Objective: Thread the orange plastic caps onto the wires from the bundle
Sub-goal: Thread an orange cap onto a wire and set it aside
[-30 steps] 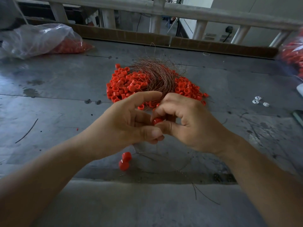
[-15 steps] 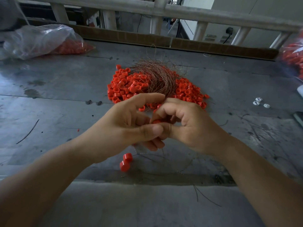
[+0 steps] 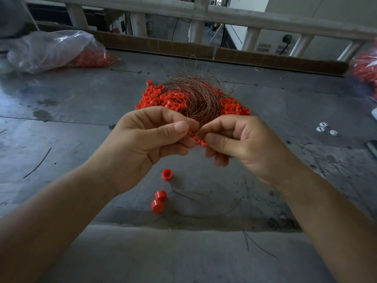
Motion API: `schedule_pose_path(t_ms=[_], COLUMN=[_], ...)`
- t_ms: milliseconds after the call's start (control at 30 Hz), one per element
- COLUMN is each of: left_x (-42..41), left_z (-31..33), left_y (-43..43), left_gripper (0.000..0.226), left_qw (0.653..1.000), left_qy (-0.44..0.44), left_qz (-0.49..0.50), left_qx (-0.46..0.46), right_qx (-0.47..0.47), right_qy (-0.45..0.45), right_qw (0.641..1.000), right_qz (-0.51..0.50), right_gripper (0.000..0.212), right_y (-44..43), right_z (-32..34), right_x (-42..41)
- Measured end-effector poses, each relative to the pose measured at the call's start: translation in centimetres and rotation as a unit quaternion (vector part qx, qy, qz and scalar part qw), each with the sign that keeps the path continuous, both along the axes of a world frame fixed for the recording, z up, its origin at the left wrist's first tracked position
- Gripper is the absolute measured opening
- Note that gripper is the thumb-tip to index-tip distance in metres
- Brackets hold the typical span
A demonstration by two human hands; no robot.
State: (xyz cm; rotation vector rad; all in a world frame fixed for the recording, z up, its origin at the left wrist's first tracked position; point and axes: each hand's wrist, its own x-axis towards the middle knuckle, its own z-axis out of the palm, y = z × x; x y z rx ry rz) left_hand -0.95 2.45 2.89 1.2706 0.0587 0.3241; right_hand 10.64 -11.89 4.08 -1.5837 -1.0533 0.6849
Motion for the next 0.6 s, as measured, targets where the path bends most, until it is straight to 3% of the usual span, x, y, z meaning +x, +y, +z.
schedule_pose_path(t_ms=[167,300,600], left_x=[0.0,0.0,0.3], left_z=[-0.2,-0.4,-1.6], left_y=[0.0,0.8,0.5], left_gripper=[0.021,0.018,0.025], left_qw=[0.987,0.945,0.835], left_qy=[0.084,0.122,0.201], left_qz=[0.057,0.098,0.015], left_qx=[0.127,0.287,0.512], right_qx=[-0.043,-0.118,-0.234], right_qy=[-0.151,-0.271,-0.288], right_qw=[0.987,0.955,0.926], right_qz=[-0.023,-0.034,0.066], right_gripper=[0.014,0.012,0.009], right_y=[-0.3,-0.5,-0.4], right_z=[0.1,-0.1,-1.0], right_x=[0.8,1.3,1.6])
